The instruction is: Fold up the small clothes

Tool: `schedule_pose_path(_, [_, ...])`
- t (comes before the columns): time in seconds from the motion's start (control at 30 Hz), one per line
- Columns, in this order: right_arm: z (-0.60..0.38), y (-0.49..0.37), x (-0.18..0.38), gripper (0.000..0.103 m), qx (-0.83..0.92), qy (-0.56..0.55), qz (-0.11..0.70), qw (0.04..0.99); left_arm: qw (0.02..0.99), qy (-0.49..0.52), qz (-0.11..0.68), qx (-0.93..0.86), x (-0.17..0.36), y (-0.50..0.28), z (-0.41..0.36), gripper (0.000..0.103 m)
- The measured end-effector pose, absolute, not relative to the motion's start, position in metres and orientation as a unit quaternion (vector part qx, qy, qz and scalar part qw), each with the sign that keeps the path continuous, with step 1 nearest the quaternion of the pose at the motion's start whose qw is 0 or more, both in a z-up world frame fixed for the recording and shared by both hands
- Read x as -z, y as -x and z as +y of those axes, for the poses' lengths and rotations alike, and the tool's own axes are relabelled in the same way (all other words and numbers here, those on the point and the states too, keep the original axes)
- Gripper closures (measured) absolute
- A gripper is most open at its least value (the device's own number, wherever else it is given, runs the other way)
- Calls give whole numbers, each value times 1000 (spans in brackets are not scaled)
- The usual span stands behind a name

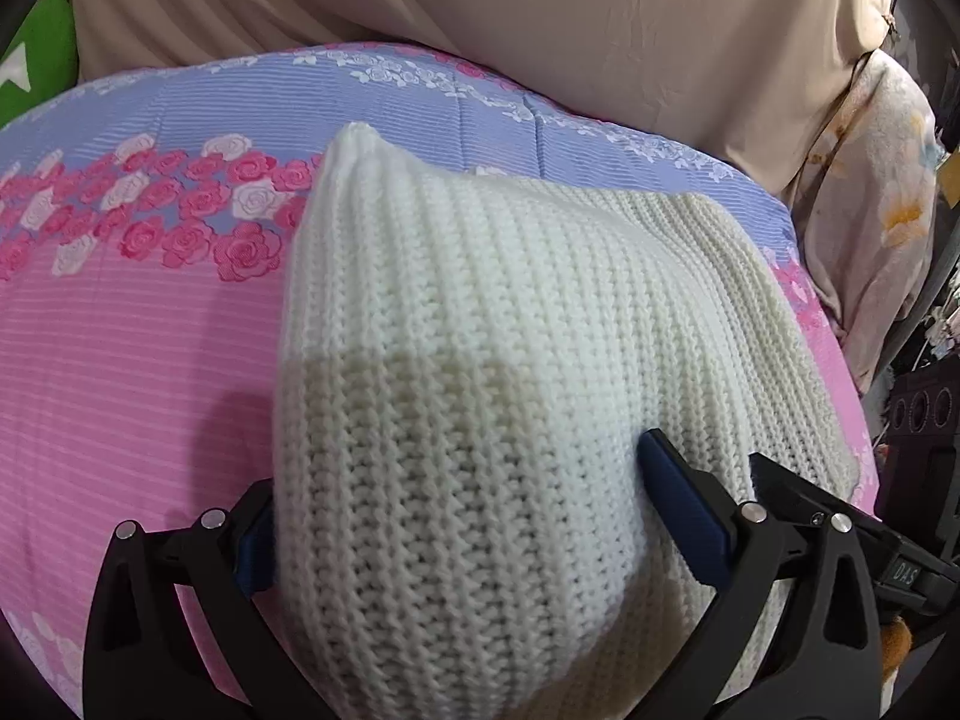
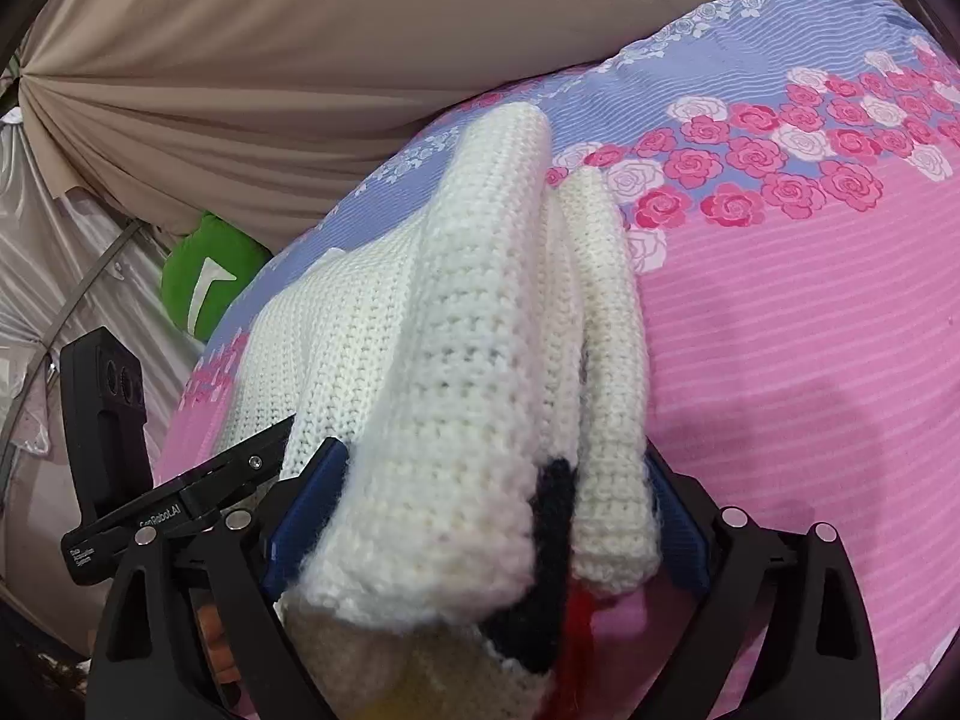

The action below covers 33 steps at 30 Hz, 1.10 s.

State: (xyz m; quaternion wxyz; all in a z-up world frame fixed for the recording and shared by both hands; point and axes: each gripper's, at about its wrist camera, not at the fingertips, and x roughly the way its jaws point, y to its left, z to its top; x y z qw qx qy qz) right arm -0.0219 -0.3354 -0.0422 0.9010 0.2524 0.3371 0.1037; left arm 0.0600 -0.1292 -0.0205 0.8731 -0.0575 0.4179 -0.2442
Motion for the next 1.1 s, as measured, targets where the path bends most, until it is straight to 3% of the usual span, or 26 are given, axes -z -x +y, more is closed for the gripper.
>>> schedule_pose_path(0.27, [-336,15,42,13,-107,-256,333,901,877,58,393,270,22,-59,-129,5])
schedule_pose_path(0.3, [-335,15,42,15,-104,-255,332,902,876,61,394,272,22,-60,-128,5])
schedule_pose_path(0.33, [-336,15,42,27,-109,-258,332,901,874,66,395,275,21,-60,-127,5])
schedule_pose_path(0.43, [-338,21,39,50,-112,-263,318,904,870,79,398,282,14,-58,-123,24])
schedule_pose_path(0.5, [-335,26,33,56,-103,-256,308,911,871,74,394,284,1,-54,-122,46])
schedule_pose_path(0.6, [-327,38,13,61,-101,-261,280,918,871,67,379,305,-22,-47,-118,56])
schedule_pose_path(0.77, [-301,63,-52,61,-105,-213,209,949,886,38,312,342,-78,-26,-107,57])
schedule_pose_path(0.93, [-269,76,-134,61,-133,-161,116,971,910,37,197,362,-157,-6,-66,57])
schedule_pose_path(1.1, [-234,45,-183,59,-176,-138,72,972,929,37,131,345,-203,-19,-20,50])
